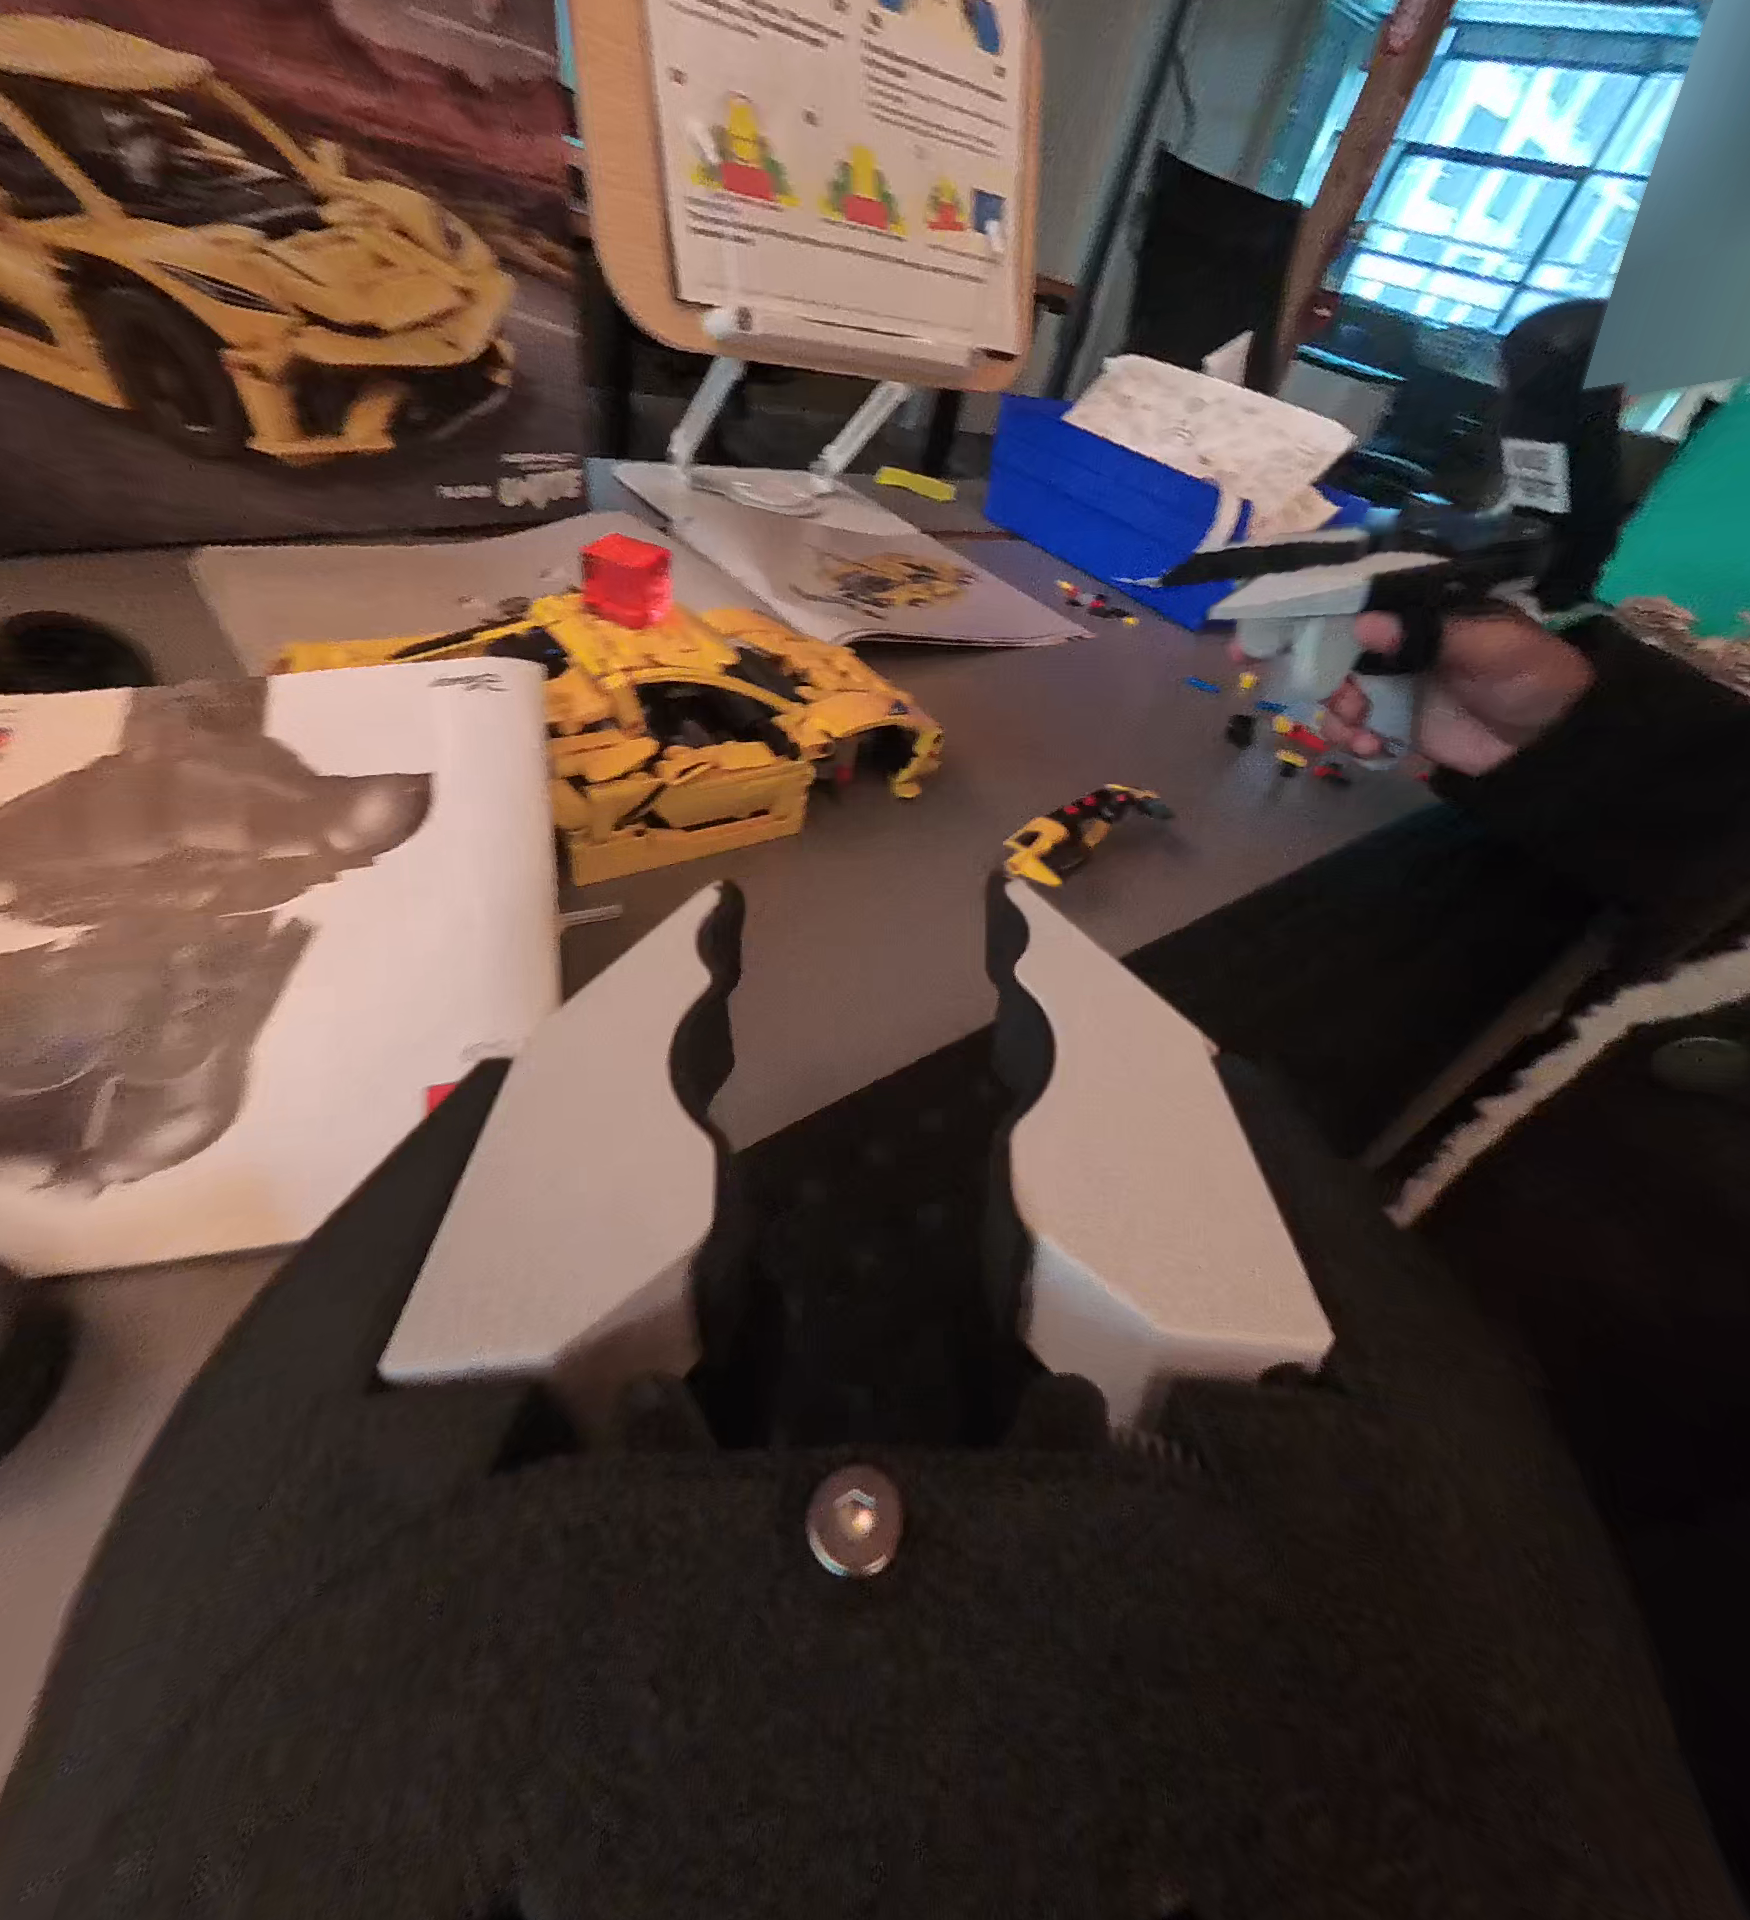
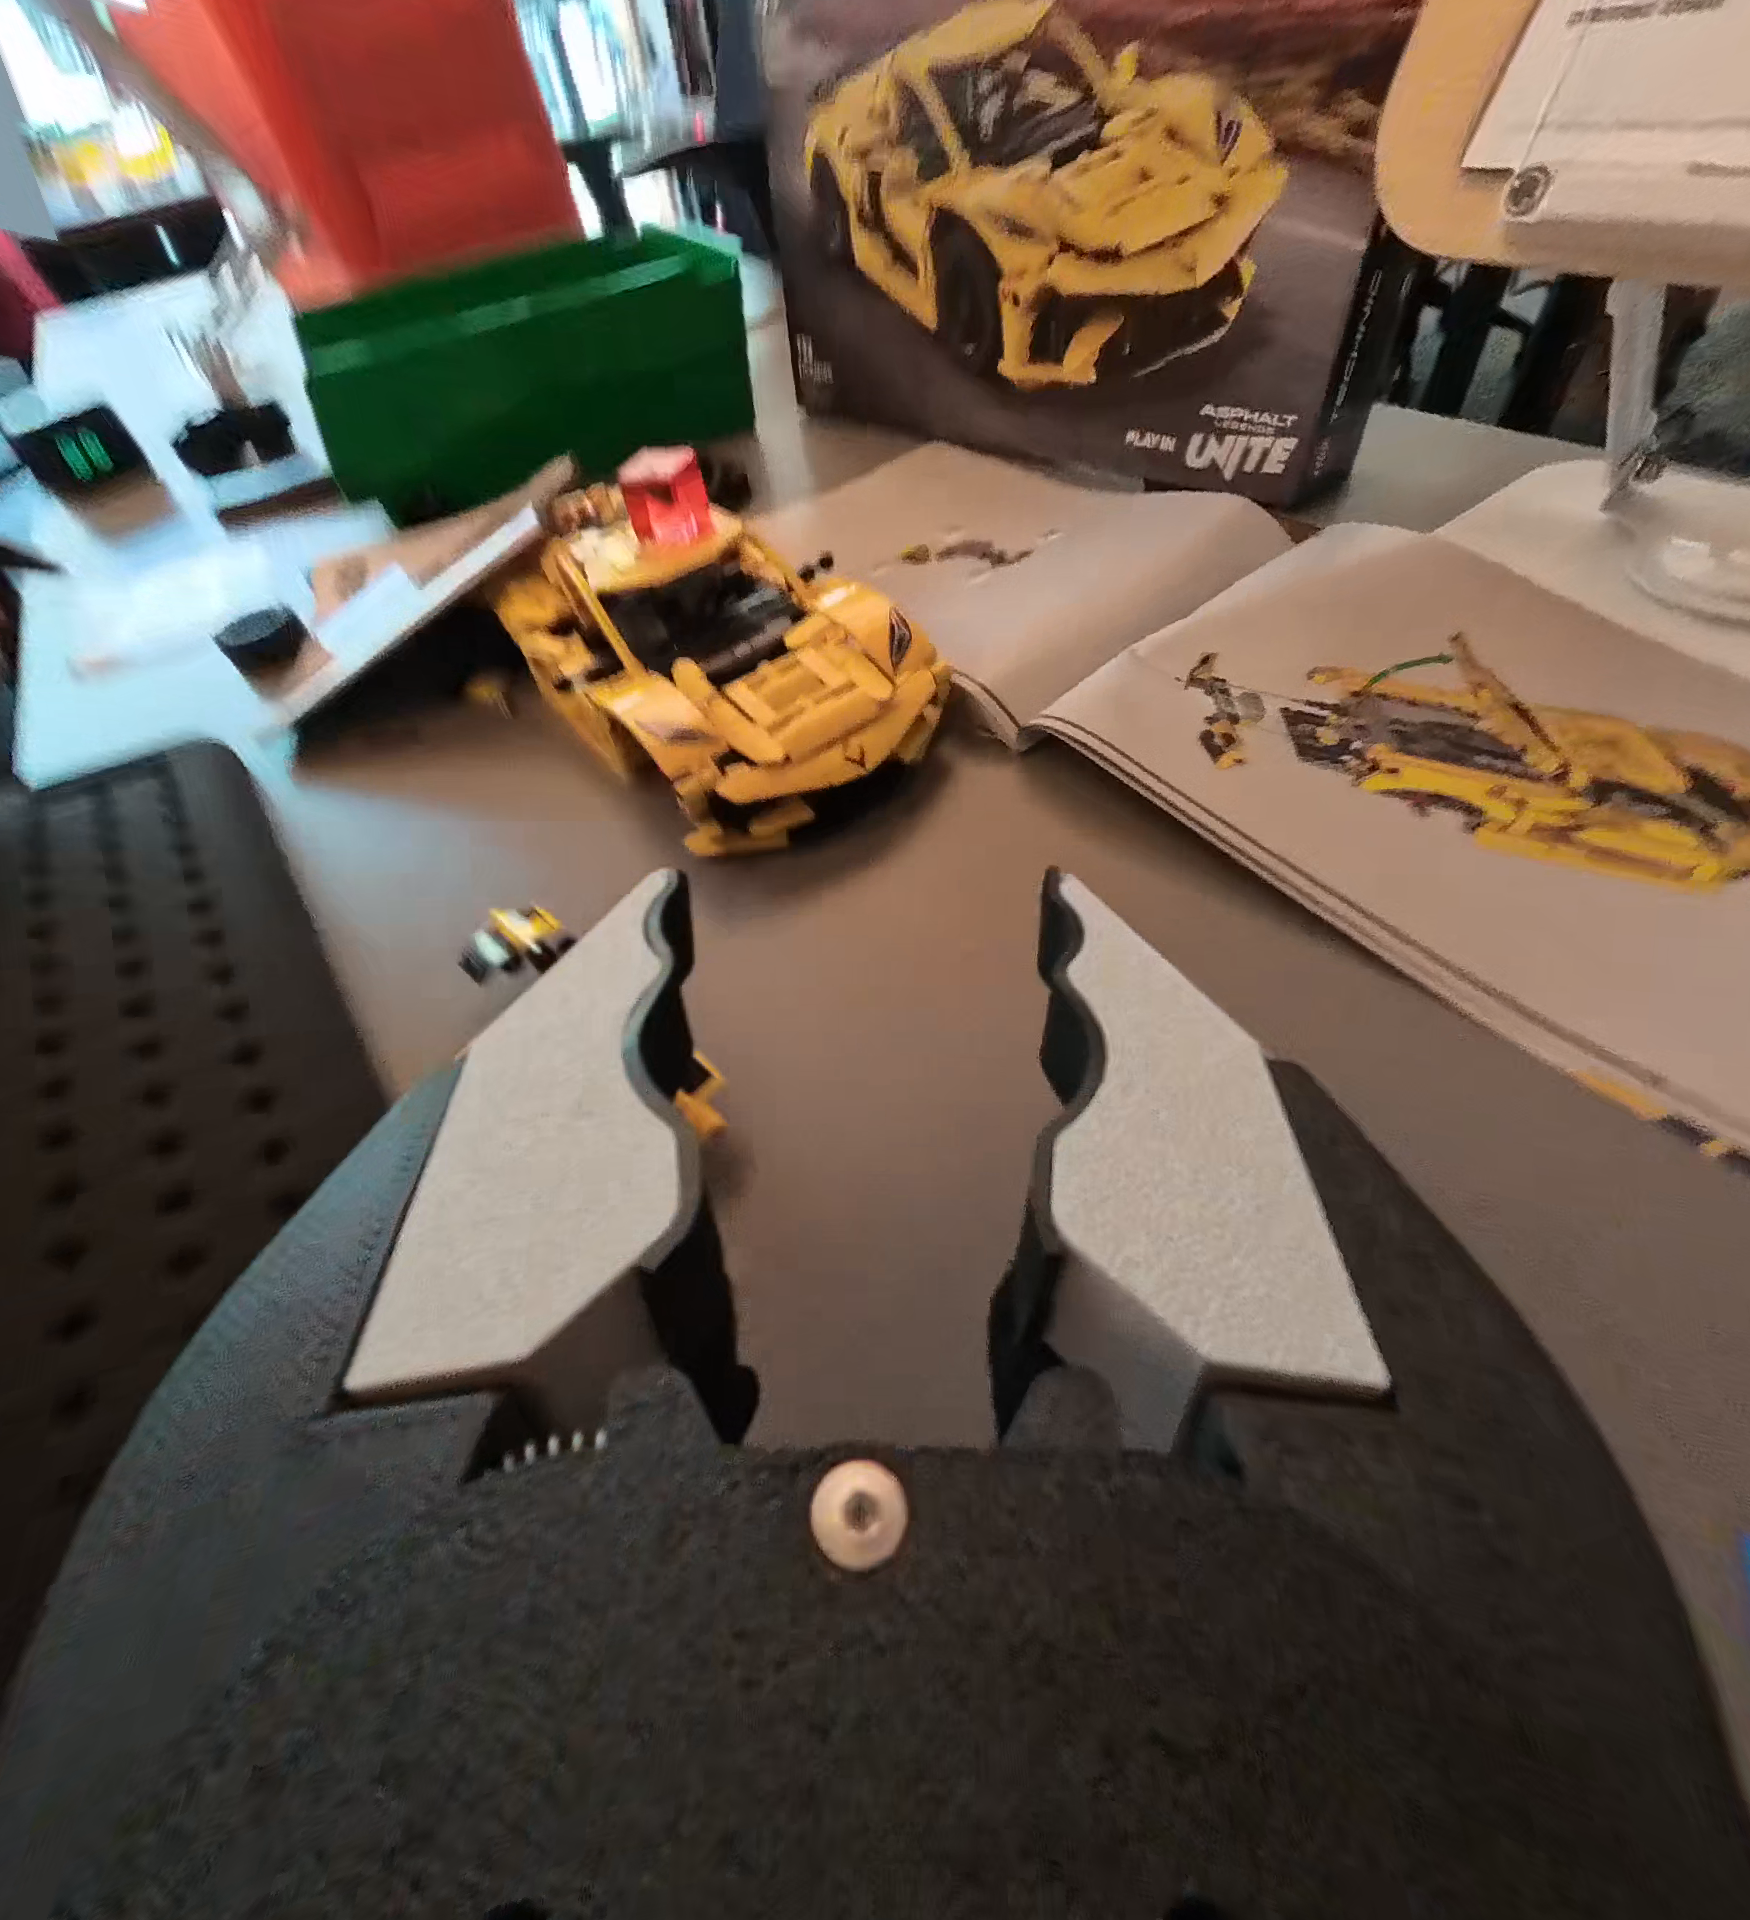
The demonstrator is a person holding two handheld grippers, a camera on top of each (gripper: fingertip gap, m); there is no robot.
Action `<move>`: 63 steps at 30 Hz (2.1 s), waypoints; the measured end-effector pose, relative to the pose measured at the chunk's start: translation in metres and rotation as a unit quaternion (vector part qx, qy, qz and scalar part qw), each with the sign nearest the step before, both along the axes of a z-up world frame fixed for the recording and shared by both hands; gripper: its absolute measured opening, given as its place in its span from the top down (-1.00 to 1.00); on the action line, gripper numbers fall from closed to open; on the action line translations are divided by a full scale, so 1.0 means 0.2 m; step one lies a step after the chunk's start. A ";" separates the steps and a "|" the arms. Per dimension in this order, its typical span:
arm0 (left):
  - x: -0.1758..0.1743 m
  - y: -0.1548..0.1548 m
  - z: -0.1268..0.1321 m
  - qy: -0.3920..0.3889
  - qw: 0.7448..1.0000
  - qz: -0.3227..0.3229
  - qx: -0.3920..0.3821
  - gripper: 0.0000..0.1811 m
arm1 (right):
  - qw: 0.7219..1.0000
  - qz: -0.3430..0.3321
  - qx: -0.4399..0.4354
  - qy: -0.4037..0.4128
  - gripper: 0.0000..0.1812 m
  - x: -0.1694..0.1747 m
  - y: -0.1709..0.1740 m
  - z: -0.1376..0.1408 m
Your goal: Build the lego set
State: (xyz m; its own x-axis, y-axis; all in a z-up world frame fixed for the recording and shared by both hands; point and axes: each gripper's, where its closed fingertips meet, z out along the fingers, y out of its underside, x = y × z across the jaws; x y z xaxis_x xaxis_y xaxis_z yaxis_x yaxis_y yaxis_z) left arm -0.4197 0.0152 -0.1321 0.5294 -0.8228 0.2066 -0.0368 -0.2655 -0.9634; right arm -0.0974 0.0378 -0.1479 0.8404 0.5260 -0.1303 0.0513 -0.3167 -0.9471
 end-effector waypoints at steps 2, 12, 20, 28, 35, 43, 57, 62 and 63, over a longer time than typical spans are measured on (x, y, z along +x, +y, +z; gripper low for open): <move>0.01 0.02 -0.01 0.007 1.000 0.007 -0.007 0.55 | 0.999 -0.024 0.000 0.042 0.28 -0.02 0.00 -0.01; 0.35 0.12 0.00 0.009 1.000 -0.024 0.002 0.55 | 0.999 -0.038 0.029 0.008 0.43 0.00 0.03 -0.05; 0.45 0.22 -0.09 0.001 0.998 -0.030 -0.063 0.60 | 0.999 -0.016 0.027 -0.021 0.51 -0.04 0.04 -0.08; 0.43 0.23 -0.06 -0.023 0.998 -0.025 -0.050 0.61 | 0.999 -0.021 0.029 -0.008 0.52 -0.01 0.05 -0.08; 0.21 0.23 -0.03 0.020 0.999 0.029 -0.011 0.48 | 0.998 -0.044 0.038 0.009 0.56 0.05 0.06 -0.05; -0.74 0.23 -0.28 0.171 0.957 0.226 -0.055 0.40 | 0.998 -0.058 0.027 0.013 0.59 0.08 0.08 -0.07; -1.35 0.36 -0.54 0.207 0.892 0.379 -0.130 0.27 | 0.998 -0.057 0.012 -0.007 0.65 0.07 0.08 -0.11; -1.44 0.35 -0.48 0.136 0.882 0.432 -0.130 0.12 | 0.998 -0.059 0.018 -0.018 0.66 0.08 0.08 -0.11; -1.45 0.36 -0.49 0.127 0.878 0.441 -0.137 0.06 | 0.998 -0.059 0.020 -0.019 0.66 0.08 0.08 -0.11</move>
State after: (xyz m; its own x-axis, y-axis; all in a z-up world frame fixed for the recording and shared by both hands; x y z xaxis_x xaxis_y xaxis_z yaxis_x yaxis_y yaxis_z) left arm -0.7093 0.0871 -0.2301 0.9932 -0.0075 0.1166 0.0958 -0.5188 -0.8495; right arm -0.0823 0.0532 -0.1689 0.9008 0.4272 -0.0779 0.0521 -0.2845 -0.9573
